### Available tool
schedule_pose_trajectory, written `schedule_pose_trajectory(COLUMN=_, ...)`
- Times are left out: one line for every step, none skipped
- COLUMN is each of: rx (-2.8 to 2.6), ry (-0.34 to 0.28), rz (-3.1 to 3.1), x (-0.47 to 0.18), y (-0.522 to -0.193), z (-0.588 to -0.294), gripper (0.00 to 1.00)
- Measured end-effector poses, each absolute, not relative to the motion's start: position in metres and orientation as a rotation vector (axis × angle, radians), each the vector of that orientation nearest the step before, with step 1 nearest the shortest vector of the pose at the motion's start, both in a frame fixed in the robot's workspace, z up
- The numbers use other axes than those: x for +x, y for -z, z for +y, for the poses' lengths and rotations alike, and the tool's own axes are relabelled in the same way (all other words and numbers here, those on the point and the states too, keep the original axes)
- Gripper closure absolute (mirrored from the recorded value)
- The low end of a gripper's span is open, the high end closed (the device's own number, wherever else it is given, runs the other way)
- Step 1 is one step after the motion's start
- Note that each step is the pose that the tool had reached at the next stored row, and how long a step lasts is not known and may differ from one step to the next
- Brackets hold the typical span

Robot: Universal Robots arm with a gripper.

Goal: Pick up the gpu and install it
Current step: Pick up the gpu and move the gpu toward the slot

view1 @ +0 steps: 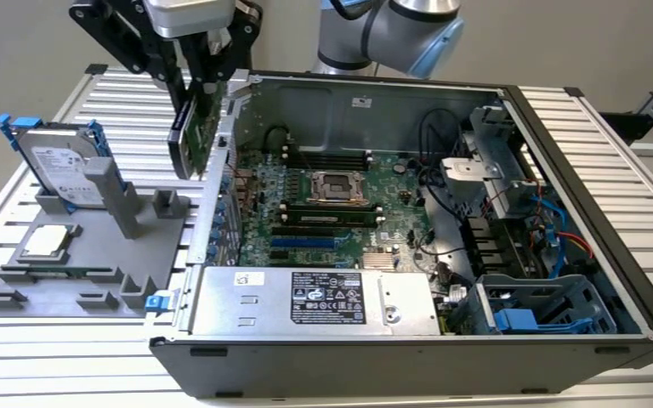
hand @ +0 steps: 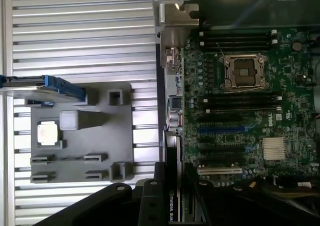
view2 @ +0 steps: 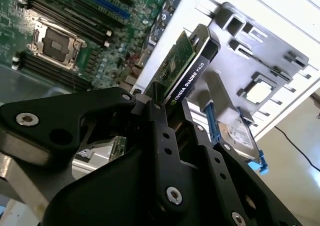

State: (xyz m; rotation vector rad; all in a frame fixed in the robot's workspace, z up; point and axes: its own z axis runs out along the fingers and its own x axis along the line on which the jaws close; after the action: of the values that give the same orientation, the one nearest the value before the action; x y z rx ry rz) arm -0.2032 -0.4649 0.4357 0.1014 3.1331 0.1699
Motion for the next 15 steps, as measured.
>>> schedule_pose_trajectory(rx=0.101, ry=-0.170, rz=3.133, x=-0.201, y=-0.436, z=-0.465, gripper=1.00)
schedule_pose_trajectory(rx=0.101, ry=-0.170, rz=3.133, x=-0.200, y=-0.436, z=-0.465, gripper=1.00)
schedule_pose_trajectory(rx=0.101, ry=-0.170, rz=3.134, x=-0.198, y=-0.436, z=-0.465, gripper=1.00)
schedule_pose_trajectory(rx=0.101, ry=-0.170, rz=3.134, x=-0.197, y=-0.436, z=-0.465, gripper=1.00)
schedule_pose_trajectory(rx=0.101, ry=-0.170, rz=3.134, x=-0.195, y=-0.436, z=-0.465, gripper=1.00)
schedule_pose_trajectory(rx=0.101, ry=-0.170, rz=3.134, x=-0.194, y=-0.436, z=-0.465, gripper=1.00)
schedule_pose_trajectory(rx=0.101, ry=-0.170, rz=3.134, x=-0.192, y=-0.436, z=-0.465, gripper=1.00)
schedule_pose_trajectory(rx=0.102, ry=-0.170, rz=3.134, x=-0.191, y=-0.436, z=-0.465, gripper=1.00)
schedule_pose_trajectory(rx=0.101, ry=-0.170, rz=3.134, x=-0.190, y=-0.436, z=-0.465, gripper=1.00)
schedule_pose_trajectory(rx=0.102, ry=-0.170, rz=3.135, x=-0.188, y=-0.436, z=-0.465, gripper=1.00)
schedule_pose_trajectory(rx=0.102, ry=-0.170, rz=3.135, x=-0.187, y=-0.436, z=-0.465, gripper=1.00)
schedule_pose_trajectory(rx=0.102, ry=-0.170, rz=3.135, x=-0.186, y=-0.436, z=-0.465, gripper=1.00)
schedule_pose_trajectory(rx=0.102, ry=-0.170, rz=3.135, x=-0.185, y=-0.436, z=-0.465, gripper=1.00)
schedule_pose_trajectory(rx=0.102, ry=-0.170, rz=3.135, x=-0.184, y=-0.436, z=-0.465, gripper=1.00)
schedule_pose_trajectory(rx=0.102, ry=-0.170, rz=3.135, x=-0.183, y=-0.436, z=-0.465, gripper=1.00)
